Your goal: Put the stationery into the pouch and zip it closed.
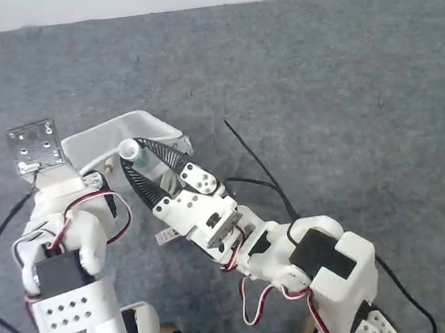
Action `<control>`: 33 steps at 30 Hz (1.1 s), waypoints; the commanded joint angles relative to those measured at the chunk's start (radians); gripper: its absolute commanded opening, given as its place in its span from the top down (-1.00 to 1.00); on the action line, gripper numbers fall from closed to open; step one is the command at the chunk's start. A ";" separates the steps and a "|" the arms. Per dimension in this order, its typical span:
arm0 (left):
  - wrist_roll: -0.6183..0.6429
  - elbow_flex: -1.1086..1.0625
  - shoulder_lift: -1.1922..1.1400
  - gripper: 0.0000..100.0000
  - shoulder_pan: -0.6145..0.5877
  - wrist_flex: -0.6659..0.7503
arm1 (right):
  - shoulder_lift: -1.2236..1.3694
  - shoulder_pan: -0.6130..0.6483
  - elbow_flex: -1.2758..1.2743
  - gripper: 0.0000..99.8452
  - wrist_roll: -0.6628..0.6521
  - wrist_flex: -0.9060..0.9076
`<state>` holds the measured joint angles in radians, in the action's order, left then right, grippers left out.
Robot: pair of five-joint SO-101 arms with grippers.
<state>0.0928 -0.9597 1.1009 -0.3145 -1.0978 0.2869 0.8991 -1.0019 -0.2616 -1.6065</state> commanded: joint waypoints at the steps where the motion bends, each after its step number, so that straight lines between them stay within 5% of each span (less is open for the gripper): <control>1: -0.012 0.025 0.005 0.97 0.002 0.002 | -0.016 0.008 0.003 0.64 -0.015 -0.012; 15: -0.012 0.025 0.005 0.97 0.002 0.003 | -0.300 0.030 -0.210 0.75 -0.011 0.033; 27: -0.008 0.025 0.005 0.97 -0.123 0.040 | -0.570 0.016 -0.253 0.75 0.120 0.475; 33: -0.003 0.025 -0.002 0.97 -0.187 0.060 | -0.779 0.016 -0.250 0.75 0.216 0.865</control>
<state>0.0928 -0.9597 1.1009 -0.4710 -1.0886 -0.3621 0.9268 -1.2612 -0.0928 -0.9298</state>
